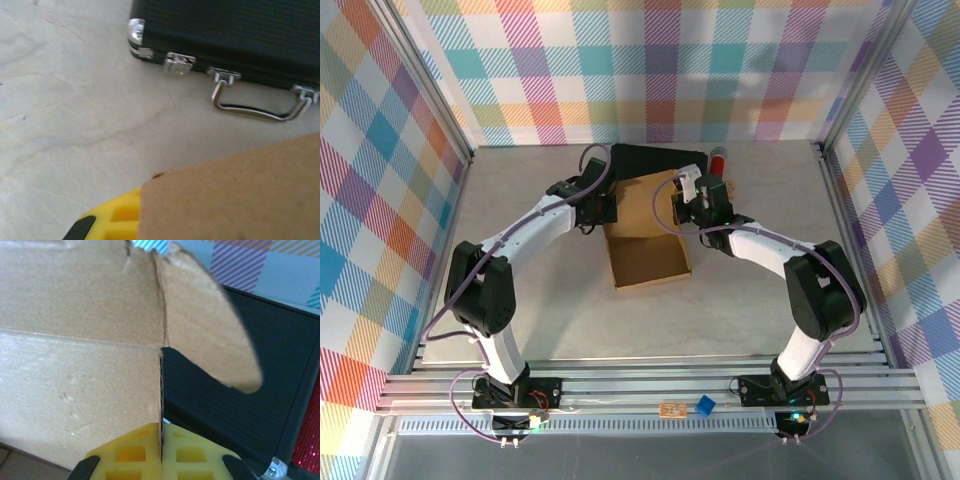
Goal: Fold the paper box
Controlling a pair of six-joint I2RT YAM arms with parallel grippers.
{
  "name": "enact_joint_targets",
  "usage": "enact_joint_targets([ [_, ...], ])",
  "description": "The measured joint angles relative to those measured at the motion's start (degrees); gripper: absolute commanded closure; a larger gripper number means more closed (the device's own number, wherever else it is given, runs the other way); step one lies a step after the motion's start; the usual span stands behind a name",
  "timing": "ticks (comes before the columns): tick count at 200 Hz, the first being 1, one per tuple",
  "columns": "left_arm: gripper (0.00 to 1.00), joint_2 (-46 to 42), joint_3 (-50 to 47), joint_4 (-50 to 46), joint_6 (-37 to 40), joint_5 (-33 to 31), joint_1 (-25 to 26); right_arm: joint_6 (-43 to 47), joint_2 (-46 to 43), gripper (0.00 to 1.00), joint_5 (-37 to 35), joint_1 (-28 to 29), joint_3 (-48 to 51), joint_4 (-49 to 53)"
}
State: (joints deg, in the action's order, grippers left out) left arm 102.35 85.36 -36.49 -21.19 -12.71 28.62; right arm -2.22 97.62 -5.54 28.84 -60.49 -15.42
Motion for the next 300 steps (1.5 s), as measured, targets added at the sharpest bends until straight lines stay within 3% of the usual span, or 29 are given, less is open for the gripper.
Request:
enact_joint_targets([
  [23, 0.99, 1.22, 2.01, -1.64, -1.14, -4.28, 0.61, -3.74, -0.63, 1.00, -2.93, 1.68, 0.81, -0.11],
  [75, 1.00, 1.70, 1.22, 2.58, 0.61, -12.85, 1.92, -12.98, -2.51, 0.56, -5.18, 4.52, 0.81, 1.75],
  [113, 1.00, -3.21, -10.36, 17.49, 7.32, -14.38, 2.12, -18.18, -9.99, 0.42, -5.33, 4.55, -0.81, 10.49],
  [151, 1.00, -7.98, -19.85, 30.36, 13.20, -15.28, 2.12, -24.65, -15.21, 0.38, -2.03, 3.28, -12.26, 24.63],
  [193, 1.00, -9.60, -26.53, 40.26, 15.10, -14.80, 2.12, -33.62, -15.15, 0.31, 0.55, -0.96, -22.05, 37.03],
  [249, 1.00, -12.98, -33.68, 47.65, 15.93, -13.42, 2.12, -49.96, 4.52, 0.39, 12.13, -12.17, -41.92, 51.67],
  [300, 1.00, -13.51, -35.95, 50.97, 15.69, -12.66, 2.38, -58.51, 18.47, 0.41, 23.67, -12.55, -48.06, 60.39],
])
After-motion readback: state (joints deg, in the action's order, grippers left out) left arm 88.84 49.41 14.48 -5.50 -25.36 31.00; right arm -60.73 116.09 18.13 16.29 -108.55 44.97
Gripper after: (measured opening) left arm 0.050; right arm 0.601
